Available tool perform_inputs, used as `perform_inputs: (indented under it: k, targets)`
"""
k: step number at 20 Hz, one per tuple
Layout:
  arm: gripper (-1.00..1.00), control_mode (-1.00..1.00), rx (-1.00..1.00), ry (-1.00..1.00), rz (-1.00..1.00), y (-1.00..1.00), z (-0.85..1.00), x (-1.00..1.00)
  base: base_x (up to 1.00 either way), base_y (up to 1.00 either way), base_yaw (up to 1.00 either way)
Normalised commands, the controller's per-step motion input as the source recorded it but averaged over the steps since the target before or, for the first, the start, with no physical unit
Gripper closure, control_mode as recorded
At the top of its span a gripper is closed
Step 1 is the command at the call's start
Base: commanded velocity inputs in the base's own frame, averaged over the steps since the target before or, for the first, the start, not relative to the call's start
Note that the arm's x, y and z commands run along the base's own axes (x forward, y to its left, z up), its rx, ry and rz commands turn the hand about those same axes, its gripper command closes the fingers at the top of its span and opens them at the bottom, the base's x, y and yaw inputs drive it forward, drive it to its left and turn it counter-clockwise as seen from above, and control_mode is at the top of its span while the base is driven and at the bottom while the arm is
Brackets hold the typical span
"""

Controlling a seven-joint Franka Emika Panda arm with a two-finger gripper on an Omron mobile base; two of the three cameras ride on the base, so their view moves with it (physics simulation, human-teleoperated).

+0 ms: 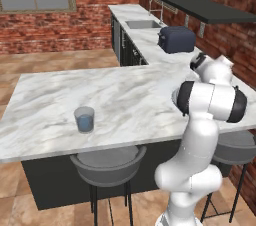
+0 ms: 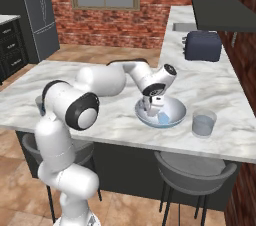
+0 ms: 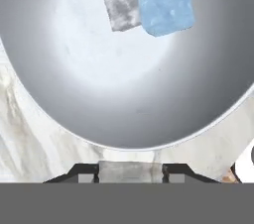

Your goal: There are four ice cubes in the ice bowl. Place two ice cubes in each glass of water.

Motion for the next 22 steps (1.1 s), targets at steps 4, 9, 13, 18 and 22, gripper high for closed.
perform_inputs:
  k: [4, 9, 13, 18, 22]
  targets:
    - [1.00, -1.00, -0.11, 0.02, 0.42, 0.68, 0.41, -0.63, 0.00, 0.00, 0.00]
    - [1.00, -1.00, -0.11, 0.00, 0.41, 0.95, 0.29, -0.36, 0.00, 0.00, 0.00]
    - [1.00, -1.00, -0.07, 0.00, 0.37, 1.00, 0.20, -0.03, 0.00, 0.00, 0.00]
    - [1.00, -1.00, -0.03, 0.02, 0.30, 1.00, 0.09, 0.11, 0.00, 0.00, 0.00]
    - [1.00, -1.00, 0.00, 0.06, 0.25, 1.00, 0.08, 0.48, 0.00, 0.00, 0.00]
